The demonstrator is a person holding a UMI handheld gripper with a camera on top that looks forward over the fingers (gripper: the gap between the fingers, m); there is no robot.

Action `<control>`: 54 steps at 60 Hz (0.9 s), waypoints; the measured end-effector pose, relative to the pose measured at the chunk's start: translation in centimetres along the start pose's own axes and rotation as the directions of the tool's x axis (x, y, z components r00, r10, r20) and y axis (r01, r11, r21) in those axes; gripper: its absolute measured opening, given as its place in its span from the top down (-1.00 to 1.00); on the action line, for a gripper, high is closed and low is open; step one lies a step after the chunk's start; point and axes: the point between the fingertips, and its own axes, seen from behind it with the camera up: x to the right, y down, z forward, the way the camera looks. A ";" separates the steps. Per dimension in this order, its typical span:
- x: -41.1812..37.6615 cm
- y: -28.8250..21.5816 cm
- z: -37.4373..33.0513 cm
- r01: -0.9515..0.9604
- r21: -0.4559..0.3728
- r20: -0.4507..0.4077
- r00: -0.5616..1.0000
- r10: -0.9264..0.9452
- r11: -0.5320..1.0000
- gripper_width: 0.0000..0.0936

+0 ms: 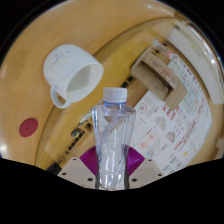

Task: Pour water

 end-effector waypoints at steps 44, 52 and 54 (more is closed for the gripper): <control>-2.6 12.1 -1.6 -0.826 -0.118 0.158 -0.564 0.811 -0.551 0.32; -9.6 7.4 0.1 -0.801 -0.214 0.170 -0.594 0.786 -0.559 0.31; -11.1 6.4 0.4 -0.793 -0.234 0.178 -0.604 0.777 -0.563 0.31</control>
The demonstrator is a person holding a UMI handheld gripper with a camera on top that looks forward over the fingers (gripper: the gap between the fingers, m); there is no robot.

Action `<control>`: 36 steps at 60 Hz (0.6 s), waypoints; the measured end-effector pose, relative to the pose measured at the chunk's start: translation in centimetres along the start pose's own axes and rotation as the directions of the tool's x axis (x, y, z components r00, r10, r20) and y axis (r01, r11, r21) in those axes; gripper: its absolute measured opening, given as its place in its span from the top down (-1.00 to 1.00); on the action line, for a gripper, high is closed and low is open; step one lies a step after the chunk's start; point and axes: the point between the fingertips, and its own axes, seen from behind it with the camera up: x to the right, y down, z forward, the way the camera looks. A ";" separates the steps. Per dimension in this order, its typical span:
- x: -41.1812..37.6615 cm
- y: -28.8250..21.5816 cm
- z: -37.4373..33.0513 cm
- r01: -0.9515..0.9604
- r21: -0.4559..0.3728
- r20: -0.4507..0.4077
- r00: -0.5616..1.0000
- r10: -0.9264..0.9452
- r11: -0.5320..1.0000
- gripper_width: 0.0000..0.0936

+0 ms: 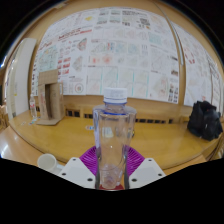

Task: Pour water

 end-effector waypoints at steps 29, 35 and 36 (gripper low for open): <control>0.0 8.8 2.5 -0.016 -0.028 0.015 1.000 0.017 0.999 -0.02; 0.2 9.9 2.0 -0.037 -0.112 -0.007 0.999 0.037 0.993 -0.43; 0.2 10.1 1.8 -0.044 -0.129 -0.013 0.999 0.043 0.991 -0.57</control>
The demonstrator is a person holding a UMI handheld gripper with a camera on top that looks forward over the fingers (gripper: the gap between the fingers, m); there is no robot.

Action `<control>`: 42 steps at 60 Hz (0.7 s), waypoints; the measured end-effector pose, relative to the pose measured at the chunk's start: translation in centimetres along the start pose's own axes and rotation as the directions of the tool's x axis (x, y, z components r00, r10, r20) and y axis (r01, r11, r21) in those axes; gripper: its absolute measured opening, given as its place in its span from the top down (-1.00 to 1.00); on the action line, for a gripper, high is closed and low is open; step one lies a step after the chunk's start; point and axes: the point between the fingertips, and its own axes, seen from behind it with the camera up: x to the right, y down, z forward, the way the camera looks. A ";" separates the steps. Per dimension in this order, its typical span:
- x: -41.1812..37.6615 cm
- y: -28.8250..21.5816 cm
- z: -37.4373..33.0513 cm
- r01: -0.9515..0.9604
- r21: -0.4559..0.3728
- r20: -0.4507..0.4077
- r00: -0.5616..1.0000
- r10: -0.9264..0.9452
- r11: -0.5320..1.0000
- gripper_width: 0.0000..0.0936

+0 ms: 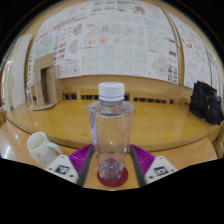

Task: Pour water

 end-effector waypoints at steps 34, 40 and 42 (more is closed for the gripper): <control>-6.0 -4.4 -29.9 0.055 -0.015 -0.210 0.976 -0.057 0.998 -0.82; -8.1 -3.7 -35.9 0.049 -0.012 -0.218 0.975 -0.050 0.999 -0.83; -8.7 -3.4 -37.6 0.048 -0.013 -0.219 0.974 -0.050 0.999 -0.83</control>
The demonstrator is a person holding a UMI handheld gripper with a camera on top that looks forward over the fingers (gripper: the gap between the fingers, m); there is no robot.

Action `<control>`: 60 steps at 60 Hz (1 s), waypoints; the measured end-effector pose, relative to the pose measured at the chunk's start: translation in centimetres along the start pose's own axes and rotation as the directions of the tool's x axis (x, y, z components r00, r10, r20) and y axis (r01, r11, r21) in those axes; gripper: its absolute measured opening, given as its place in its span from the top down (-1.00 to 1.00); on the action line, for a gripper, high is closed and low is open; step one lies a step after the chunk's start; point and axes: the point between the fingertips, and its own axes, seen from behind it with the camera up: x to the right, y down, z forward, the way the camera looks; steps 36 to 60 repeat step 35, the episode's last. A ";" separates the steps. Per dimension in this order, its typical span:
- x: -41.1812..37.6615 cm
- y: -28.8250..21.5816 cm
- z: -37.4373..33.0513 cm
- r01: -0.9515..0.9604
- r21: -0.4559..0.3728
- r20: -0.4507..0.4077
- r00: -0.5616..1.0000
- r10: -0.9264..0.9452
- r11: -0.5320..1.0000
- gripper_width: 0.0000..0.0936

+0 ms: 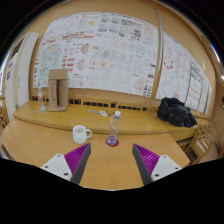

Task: Pour water

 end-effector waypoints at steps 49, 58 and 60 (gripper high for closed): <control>-1.8 0.7 -9.9 -0.012 0.029 0.010 1.000 0.011 1.000 -0.82; -1.8 0.7 -9.9 -0.012 0.029 0.010 1.000 0.011 1.000 -0.82; -1.8 0.7 -9.9 -0.012 0.029 0.010 1.000 0.011 1.000 -0.82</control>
